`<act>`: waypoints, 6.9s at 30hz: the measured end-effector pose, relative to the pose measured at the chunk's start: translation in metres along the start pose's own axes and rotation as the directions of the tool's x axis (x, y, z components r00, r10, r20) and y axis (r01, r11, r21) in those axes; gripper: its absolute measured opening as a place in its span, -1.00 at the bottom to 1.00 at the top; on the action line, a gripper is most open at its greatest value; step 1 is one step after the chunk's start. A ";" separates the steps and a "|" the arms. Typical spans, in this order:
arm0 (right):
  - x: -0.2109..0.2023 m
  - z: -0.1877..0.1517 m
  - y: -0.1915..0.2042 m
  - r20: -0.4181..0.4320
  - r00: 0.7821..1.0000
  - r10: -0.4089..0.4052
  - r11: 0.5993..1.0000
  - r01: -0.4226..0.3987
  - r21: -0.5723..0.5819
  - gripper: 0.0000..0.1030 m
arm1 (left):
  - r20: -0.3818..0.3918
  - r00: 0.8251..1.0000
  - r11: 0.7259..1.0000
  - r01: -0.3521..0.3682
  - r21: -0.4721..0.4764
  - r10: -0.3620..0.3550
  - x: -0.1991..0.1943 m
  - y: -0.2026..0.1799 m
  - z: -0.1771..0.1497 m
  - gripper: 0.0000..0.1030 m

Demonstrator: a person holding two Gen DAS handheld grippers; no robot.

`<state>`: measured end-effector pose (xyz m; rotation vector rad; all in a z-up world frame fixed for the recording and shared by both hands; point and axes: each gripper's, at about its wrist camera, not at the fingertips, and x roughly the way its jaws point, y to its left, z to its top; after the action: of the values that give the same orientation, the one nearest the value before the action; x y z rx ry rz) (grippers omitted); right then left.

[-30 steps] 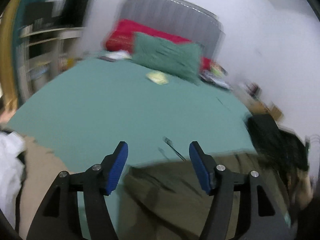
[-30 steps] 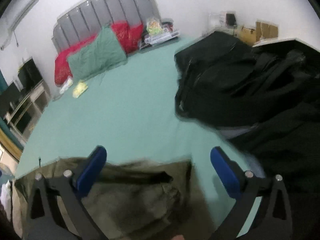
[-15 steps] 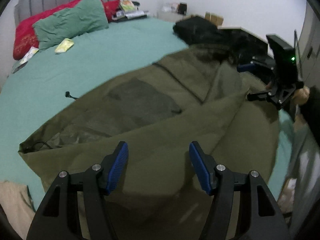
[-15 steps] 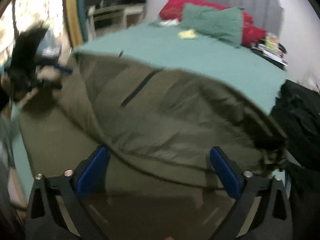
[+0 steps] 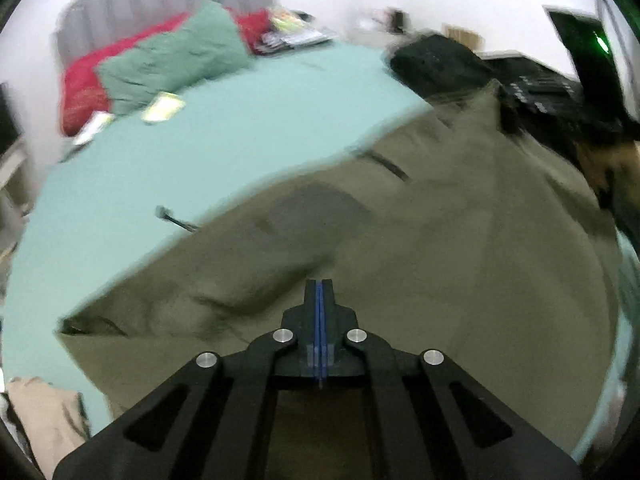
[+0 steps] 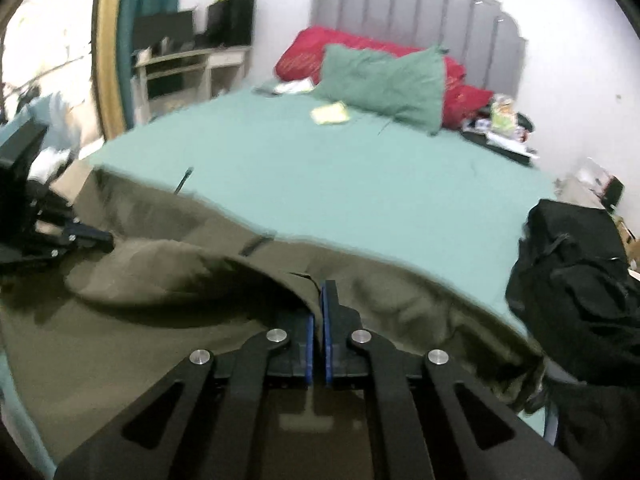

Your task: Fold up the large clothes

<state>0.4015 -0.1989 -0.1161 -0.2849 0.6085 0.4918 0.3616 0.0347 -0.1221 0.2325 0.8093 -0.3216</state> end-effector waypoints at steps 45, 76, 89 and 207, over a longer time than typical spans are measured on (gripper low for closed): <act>0.043 -0.063 -0.197 -0.181 0.979 -0.098 0.833 0.180 0.523 -0.94 | -0.072 0.976 0.799 -0.208 -0.564 0.203 -0.002 0.195 -0.048 -1.00; -0.006 -0.092 -0.167 -0.257 0.944 -0.205 0.854 0.300 0.424 0.47 | -0.096 0.970 0.840 -0.243 -0.486 0.225 -0.001 0.149 -0.043 0.03; -0.113 -0.220 -0.134 -0.147 0.988 -0.041 0.650 0.138 0.747 0.47 | -0.074 0.983 0.679 -0.169 -0.714 0.168 -0.096 0.089 -0.175 0.30; -0.113 -0.205 -0.041 0.249 0.950 0.186 0.546 -0.311 0.778 -0.45 | -0.142 0.982 0.856 -0.181 -0.484 0.128 0.025 -0.154 -0.073 0.14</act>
<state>0.2447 -0.3546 -0.2044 0.7434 0.6839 0.4505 0.2723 -0.0894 -0.2022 -0.1722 0.9438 0.0600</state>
